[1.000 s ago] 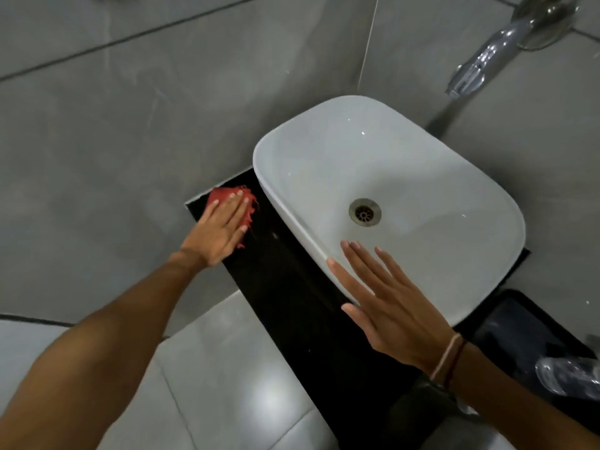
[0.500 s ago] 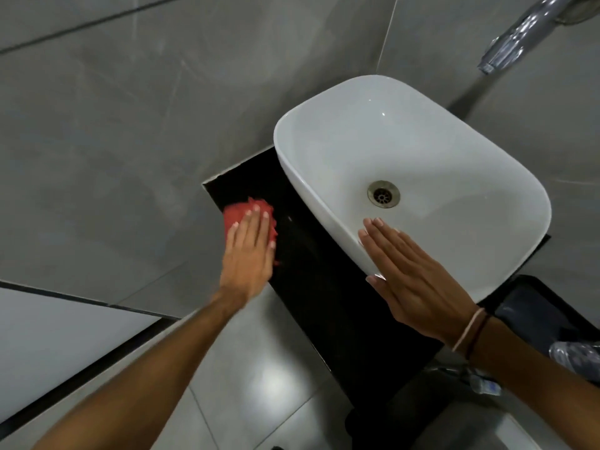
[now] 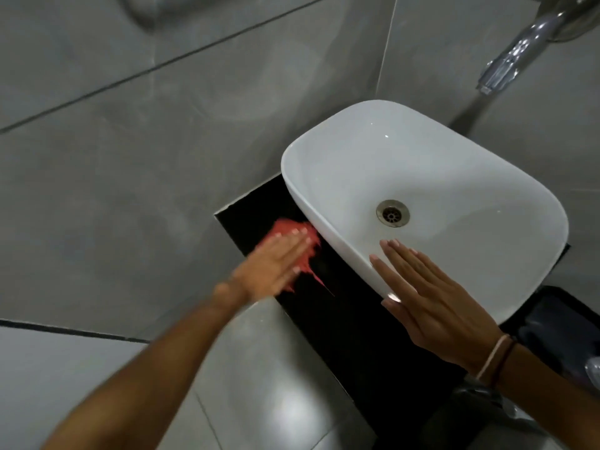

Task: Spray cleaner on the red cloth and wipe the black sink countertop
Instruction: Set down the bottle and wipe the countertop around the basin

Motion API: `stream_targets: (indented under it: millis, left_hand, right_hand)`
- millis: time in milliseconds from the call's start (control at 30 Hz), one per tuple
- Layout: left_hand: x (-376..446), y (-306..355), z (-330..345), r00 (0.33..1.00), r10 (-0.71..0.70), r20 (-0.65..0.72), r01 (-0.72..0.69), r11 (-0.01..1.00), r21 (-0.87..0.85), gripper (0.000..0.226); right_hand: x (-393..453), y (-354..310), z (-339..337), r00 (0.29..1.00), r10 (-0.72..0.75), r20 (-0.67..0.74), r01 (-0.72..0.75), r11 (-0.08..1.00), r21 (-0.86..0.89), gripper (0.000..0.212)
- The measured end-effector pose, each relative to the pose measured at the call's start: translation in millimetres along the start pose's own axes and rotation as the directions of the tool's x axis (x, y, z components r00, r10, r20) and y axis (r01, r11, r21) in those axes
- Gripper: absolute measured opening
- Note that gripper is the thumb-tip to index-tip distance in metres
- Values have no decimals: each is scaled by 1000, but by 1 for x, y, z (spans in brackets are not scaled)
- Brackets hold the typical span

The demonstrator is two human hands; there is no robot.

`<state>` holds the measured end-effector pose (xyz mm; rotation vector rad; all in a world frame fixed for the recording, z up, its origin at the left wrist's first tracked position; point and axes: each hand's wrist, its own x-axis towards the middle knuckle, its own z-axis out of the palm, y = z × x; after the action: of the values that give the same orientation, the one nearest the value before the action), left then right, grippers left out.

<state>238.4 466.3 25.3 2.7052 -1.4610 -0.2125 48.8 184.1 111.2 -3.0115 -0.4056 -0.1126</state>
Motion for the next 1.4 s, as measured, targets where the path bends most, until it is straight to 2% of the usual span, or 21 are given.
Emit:
stream_targets:
  millis: [67, 167, 233, 333, 400, 600, 733, 833, 1033, 1133, 1233, 1333, 1400]
  left_hand:
    - [13, -50, -11, 987, -159, 11, 159, 986, -58, 61]
    - [9, -89, -4, 909, -405, -98, 388, 908, -155, 60]
    - [6, -82, 7, 843, -513, -159, 480, 853, -206, 58]
    - [-6, -33, 22, 684, -708, -175, 599, 682, -420, 58]
    - [-18, 11, 25, 659, -732, -173, 580, 640, -504, 59]
    - [-63, 195, 51, 710, -689, -144, 542, 665, -513, 58]
    - [-95, 300, 65, 809, -586, -43, 539, 769, -344, 60]
    - [-102, 342, 62, 825, -562, 60, 556, 789, -259, 66]
    - [-99, 344, 55, 853, -491, 179, 518, 840, -165, 65]
    - [-95, 342, 59, 879, -452, 150, 469, 876, -109, 62]
    - [-92, 332, 62, 931, -355, 90, 359, 933, -32, 64]
    - [-95, 310, 62, 985, -159, 65, 159, 987, 5, 68]
    - [-93, 280, 60, 998, -51, 31, 51, 999, -9, 66]
  right_hand:
    - [3, 2, -3, 1000, -12, 16, 12, 1000, -1, 64]
    - [3, 2, -2, 1000, -18, 22, 18, 1000, -7, 65]
    - [4, 2, -2, 1000, -18, 13, 18, 1000, 0, 64]
    - [1, 0, -5, 999, -9, 41, 8, 1000, 12, 65]
    - [1, -1, -7, 998, -6, 57, 5, 1000, 18, 66]
    - [0, -5, -10, 999, -14, 47, 12, 999, 35, 68]
    - [-1, -5, -10, 999, -41, 16, 41, 999, 13, 66]
    - [-3, -5, -11, 998, -62, 7, 62, 998, -17, 65]
    - [-4, -7, -13, 999, -47, -14, 46, 999, -25, 64]
    - [-5, -4, -11, 999, -31, -7, 31, 1000, 3, 66]
    - [-4, -2, -10, 1000, -22, -2, 22, 999, 23, 66]
    - [-5, -1, -10, 1000, -13, 2, 13, 1000, 24, 69]
    - [-5, -1, -9, 1000, -11, -11, 11, 1000, 15, 70]
